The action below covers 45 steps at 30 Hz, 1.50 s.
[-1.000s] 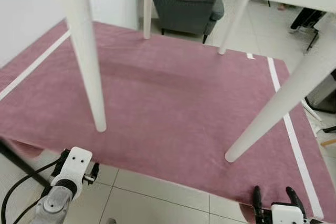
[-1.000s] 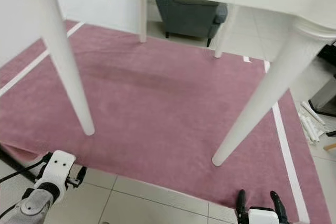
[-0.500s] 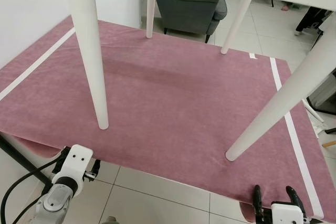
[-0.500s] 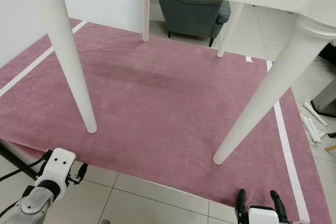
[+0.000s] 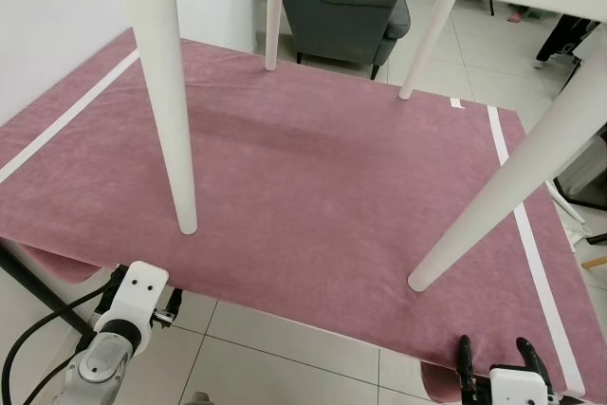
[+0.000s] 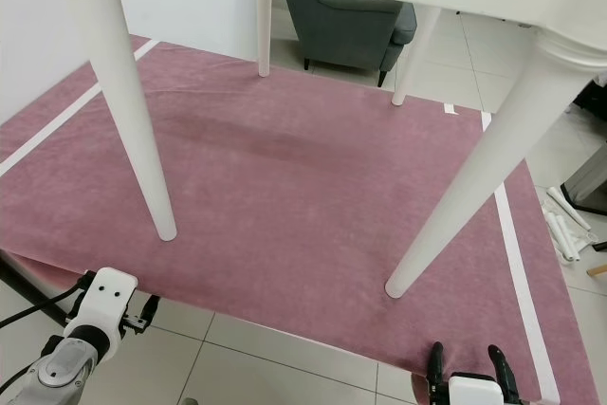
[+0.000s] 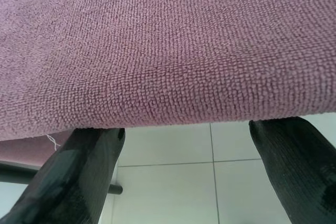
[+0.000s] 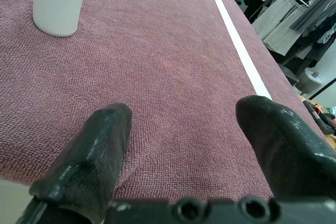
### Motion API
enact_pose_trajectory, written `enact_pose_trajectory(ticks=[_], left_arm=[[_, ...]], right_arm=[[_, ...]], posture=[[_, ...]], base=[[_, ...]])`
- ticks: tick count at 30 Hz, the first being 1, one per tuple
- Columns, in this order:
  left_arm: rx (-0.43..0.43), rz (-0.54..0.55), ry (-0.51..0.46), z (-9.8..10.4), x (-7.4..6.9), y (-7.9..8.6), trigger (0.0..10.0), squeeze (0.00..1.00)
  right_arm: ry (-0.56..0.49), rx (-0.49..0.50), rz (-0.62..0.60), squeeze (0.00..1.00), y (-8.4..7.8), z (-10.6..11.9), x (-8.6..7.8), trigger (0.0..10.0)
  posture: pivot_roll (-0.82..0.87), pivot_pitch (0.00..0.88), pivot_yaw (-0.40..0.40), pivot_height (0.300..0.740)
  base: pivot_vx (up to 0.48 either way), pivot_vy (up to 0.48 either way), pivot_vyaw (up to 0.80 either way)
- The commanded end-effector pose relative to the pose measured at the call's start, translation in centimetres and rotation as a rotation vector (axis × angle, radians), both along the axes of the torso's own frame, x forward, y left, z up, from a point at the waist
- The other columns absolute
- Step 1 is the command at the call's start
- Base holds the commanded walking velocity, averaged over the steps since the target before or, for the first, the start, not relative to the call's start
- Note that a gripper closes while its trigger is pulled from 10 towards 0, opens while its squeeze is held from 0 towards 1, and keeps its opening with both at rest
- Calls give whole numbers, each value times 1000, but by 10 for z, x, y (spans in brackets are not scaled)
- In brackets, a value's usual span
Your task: Building children table
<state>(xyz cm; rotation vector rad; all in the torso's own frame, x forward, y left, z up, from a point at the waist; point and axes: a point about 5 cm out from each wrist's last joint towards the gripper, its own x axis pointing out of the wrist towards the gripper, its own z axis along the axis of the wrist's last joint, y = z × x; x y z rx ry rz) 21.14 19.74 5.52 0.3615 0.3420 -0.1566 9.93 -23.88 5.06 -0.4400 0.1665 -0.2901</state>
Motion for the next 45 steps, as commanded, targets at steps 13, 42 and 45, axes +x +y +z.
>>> enact_pose_trajectory(ticks=[13,42,45], left_arm=[[-43,-113,48,24,15,-10,10000,0],[140,-108,-61,29,-38,56,10000,0],[176,50,-194,49,-26,73,10000,0]], right_arm=[[130,26,-16,0,0,-18,-12,10000],[-135,43,432,0,45,53,78,10000],[-114,46,429,0,44,50,76,10000]], posture=[[92,14,-45,740],[169,0,0,740],[173,0,0,740]], base=[[0,0,0],[0,0,0],[0,0,0]])
